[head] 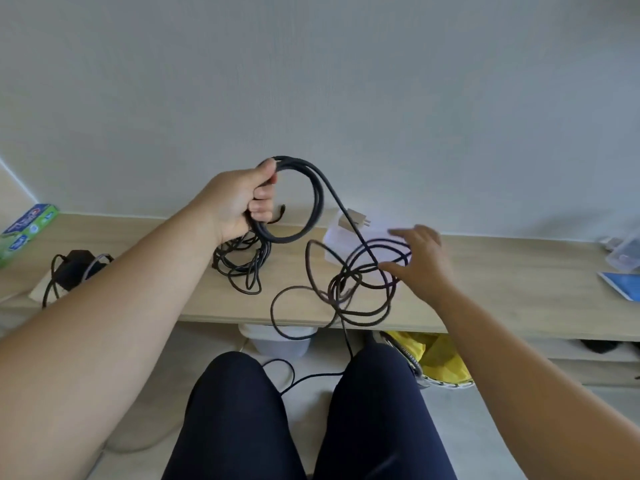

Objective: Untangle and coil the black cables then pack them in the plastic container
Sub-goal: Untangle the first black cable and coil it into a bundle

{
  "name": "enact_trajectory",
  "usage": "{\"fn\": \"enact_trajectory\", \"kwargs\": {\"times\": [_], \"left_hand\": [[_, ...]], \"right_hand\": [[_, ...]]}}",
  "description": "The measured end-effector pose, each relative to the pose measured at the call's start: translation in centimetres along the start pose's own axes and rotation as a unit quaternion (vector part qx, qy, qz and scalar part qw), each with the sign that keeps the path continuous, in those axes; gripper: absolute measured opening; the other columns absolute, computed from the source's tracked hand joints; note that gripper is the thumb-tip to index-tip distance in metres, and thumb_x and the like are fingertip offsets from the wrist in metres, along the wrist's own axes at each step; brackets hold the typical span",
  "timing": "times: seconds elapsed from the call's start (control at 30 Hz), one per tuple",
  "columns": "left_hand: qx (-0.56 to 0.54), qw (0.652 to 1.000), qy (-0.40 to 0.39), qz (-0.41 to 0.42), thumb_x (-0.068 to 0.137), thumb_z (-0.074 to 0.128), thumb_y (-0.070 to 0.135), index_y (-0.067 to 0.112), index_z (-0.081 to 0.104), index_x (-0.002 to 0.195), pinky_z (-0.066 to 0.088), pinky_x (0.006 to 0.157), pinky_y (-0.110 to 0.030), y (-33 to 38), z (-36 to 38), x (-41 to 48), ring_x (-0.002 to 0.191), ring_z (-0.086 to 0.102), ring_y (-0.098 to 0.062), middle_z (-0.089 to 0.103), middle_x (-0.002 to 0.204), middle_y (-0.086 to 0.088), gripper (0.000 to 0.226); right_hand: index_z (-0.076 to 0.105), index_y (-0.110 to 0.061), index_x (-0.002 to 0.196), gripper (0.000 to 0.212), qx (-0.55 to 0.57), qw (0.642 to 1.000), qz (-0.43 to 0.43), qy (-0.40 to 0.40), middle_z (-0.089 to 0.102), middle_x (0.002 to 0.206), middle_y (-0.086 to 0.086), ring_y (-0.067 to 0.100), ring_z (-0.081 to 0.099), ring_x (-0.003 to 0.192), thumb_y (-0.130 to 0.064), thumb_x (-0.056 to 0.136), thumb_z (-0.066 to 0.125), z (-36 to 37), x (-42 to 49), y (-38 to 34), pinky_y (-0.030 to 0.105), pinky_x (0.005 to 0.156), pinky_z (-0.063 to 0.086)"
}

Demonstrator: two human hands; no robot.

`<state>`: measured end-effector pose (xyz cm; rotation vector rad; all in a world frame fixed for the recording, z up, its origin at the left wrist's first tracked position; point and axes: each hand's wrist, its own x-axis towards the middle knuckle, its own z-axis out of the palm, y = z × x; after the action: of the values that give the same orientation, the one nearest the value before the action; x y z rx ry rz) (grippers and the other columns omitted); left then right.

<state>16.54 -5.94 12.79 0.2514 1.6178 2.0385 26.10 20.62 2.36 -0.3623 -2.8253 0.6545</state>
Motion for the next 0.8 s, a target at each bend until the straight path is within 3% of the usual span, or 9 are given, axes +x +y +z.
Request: {"fn": "enact_trajectory", "kwargs": {"times": [0.07,0.1,0.17,0.2,0.3,0.47,0.53,0.63,0.8], "left_hand": [[-0.03,0.999,0.004,0.02,0.1,0.039,0.031,0.013,0.044,0.076,0.025,0.036,-0.014,-0.4,-0.2,0.1,0.034,0.025,-0.003,0.03,0.043,0.01,0.03],[-0.036,0.999,0.003,0.029,0.1,0.038,0.03,0.014,0.044,0.076,0.024,0.036,-0.014,-0.5,-0.1,0.1,0.034,0.024,-0.003,0.03,0.043,0.01,0.03],[-0.036,0.998,0.0,0.042,0.101,0.037,0.03,0.014,0.043,0.075,0.023,0.036,-0.014,-0.8,0.5,0.2,0.034,0.024,-0.003,0.029,0.043,0.01,0.031],[-0.032,0.998,0.0,0.046,0.101,0.037,0.03,0.014,0.043,0.075,0.023,0.037,-0.015,-0.9,0.8,0.3,0.034,0.024,-0.003,0.029,0.043,0.01,0.031],[-0.027,0.998,0.012,0.05,0.102,0.038,0.029,0.015,0.044,0.074,0.023,0.037,-0.016,-1.2,0.9,0.5,0.035,0.024,-0.004,0.029,0.044,0.009,0.031],[0.024,0.998,0.037,0.046,0.102,0.039,0.026,0.014,0.045,0.075,0.023,0.035,-0.016,-1.6,0.2,0.2,0.035,0.024,-0.004,0.03,0.043,0.009,0.03],[0.044,0.997,0.043,0.044,0.101,0.039,0.024,0.013,0.045,0.076,0.022,0.036,-0.016,-2.0,0.3,0.1,0.035,0.024,-0.005,0.03,0.042,0.009,0.029],[0.043,0.997,0.043,0.041,0.101,0.04,0.024,0.012,0.045,0.075,0.021,0.036,-0.016,-2.4,0.5,0.0,0.035,0.024,-0.005,0.03,0.042,0.009,0.029],[0.075,0.995,0.034,0.053,0.101,0.04,0.022,0.012,0.045,0.076,0.018,0.036,-0.017,-2.6,1.1,-0.1,0.036,0.022,-0.006,0.029,0.043,0.009,0.028]], "right_hand": [[0.036,-0.02,0.142,0.082,0.02,0.995,0.088,0.044,0.041,0.143,0.002,0.027,0.029,0.136,-0.042,0.074,0.077,-0.7,0.0,0.2,0.042,0.108,0.031],[0.032,-0.015,0.144,0.084,0.121,0.979,0.166,0.011,0.042,0.142,0.008,0.029,0.038,0.131,-0.038,0.077,0.076,-0.9,0.0,0.2,0.041,0.105,0.037],[0.041,-0.001,0.137,0.067,0.364,0.881,0.289,-0.082,0.059,0.119,0.016,0.029,0.06,0.104,-0.024,0.083,0.072,-0.7,-0.2,0.1,0.038,0.09,0.05],[0.053,0.002,0.126,0.048,0.418,0.849,0.304,-0.112,0.064,0.102,0.014,0.025,0.064,0.088,-0.018,0.085,0.069,-0.4,-0.3,0.3,0.034,0.081,0.054],[0.063,-0.007,0.094,0.005,0.424,0.859,0.268,-0.105,0.064,0.084,0.007,0.017,0.06,0.076,-0.007,0.091,0.059,0.0,-0.2,0.4,0.024,0.069,0.051],[0.057,-0.009,0.095,0.004,0.492,0.82,0.278,-0.091,0.066,0.091,0.006,0.021,0.063,0.084,-0.01,0.095,0.054,-1.2,0.6,-0.2,0.043,0.082,0.054],[0.056,-0.009,0.097,0.007,0.484,0.826,0.273,-0.098,0.066,0.086,0.005,0.02,0.063,0.081,-0.016,0.094,0.056,-1.3,1.0,-0.4,0.045,0.081,0.055],[0.055,-0.01,0.094,0.003,0.447,0.855,0.252,-0.08,0.067,0.085,0.008,0.017,0.062,0.08,-0.012,0.095,0.052,-0.9,1.6,-0.6,0.036,0.076,0.053],[0.05,-0.007,0.085,0.007,0.237,0.95,0.177,-0.102,0.047,0.08,0.008,0.019,0.042,0.074,-0.001,0.087,0.053,-0.8,2.2,-0.1,0.028,0.064,0.036]]}}
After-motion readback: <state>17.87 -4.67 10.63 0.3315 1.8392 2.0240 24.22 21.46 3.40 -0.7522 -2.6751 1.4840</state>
